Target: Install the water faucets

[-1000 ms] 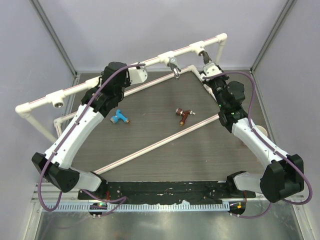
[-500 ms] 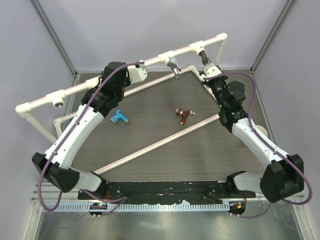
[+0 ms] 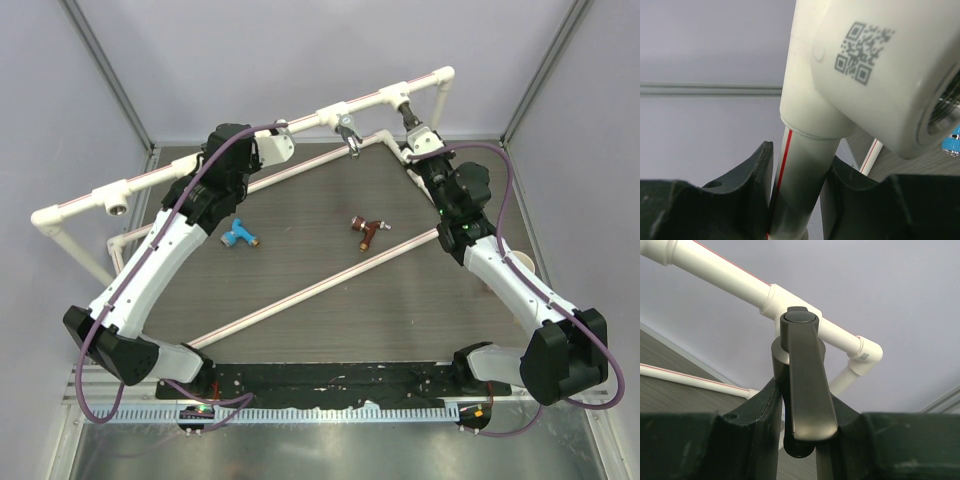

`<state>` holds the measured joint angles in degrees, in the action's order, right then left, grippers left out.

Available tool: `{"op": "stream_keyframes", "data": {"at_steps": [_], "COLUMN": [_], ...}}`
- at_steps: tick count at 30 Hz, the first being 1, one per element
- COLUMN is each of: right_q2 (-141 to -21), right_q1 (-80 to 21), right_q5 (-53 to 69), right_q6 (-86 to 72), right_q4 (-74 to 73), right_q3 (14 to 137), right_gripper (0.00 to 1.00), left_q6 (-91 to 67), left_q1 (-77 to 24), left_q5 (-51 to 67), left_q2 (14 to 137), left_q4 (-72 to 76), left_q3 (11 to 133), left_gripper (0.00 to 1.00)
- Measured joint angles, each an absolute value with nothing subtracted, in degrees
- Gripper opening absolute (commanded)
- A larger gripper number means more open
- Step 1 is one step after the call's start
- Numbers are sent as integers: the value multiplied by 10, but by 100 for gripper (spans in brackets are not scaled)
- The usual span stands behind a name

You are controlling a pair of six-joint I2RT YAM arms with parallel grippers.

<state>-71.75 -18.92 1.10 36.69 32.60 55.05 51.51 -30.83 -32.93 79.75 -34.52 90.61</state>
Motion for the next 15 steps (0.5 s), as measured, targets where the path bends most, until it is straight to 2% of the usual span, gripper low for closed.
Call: {"op": "stream_keyframes", "data": {"at_steps": [15], "right_q2": [-726], "right_q1": [-209], "right_q5": [-24], "right_q6": [423], "right_q4": [334], "right_q3": [550], "right_gripper": [1], "left_q6": [515], "left_q1": [-310], "left_q5": [-327], "left_q2": [796], "left_q4": [-346], "left_q3": [906], "left_gripper": [0]}}
